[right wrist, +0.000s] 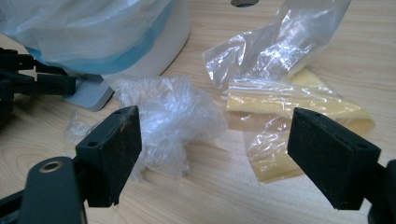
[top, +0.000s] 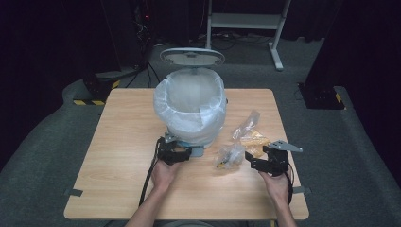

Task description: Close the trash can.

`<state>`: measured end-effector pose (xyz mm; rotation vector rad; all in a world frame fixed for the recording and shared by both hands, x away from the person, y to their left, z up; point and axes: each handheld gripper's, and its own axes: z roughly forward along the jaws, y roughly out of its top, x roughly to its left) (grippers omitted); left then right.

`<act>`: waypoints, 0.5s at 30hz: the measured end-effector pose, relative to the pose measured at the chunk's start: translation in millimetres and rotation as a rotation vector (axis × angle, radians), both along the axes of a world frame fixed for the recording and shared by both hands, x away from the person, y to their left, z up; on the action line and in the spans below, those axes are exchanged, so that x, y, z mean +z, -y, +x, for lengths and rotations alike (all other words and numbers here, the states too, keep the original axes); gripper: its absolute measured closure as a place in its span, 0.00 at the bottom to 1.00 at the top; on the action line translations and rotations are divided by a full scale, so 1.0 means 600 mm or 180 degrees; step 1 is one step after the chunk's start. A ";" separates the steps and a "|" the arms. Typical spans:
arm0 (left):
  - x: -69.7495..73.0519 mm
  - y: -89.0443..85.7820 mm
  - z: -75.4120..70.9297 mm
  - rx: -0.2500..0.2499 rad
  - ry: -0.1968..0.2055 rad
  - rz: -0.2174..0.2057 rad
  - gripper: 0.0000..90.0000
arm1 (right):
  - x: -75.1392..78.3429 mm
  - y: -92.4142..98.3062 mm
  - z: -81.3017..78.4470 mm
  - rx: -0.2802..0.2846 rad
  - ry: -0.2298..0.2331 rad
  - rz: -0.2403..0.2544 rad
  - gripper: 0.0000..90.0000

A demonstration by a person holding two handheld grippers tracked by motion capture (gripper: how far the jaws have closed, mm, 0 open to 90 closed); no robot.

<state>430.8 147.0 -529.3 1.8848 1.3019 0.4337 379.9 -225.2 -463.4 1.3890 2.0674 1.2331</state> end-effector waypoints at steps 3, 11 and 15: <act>0.000 0.000 0.000 -0.0004 -0.0002 0.0006 0.20 | 0.003 -0.001 0.004 0.0021 0.0003 0.0009 0.21; 0.000 -0.001 0.000 -0.0003 -0.0001 0.0006 0.20 | 0.016 -0.013 0.023 0.0064 0.0024 -0.0037 0.23; 0.000 -0.001 0.000 0.0000 0.0000 0.0010 0.20 | 0.021 -0.020 0.035 0.0103 -0.0010 -0.0055 0.23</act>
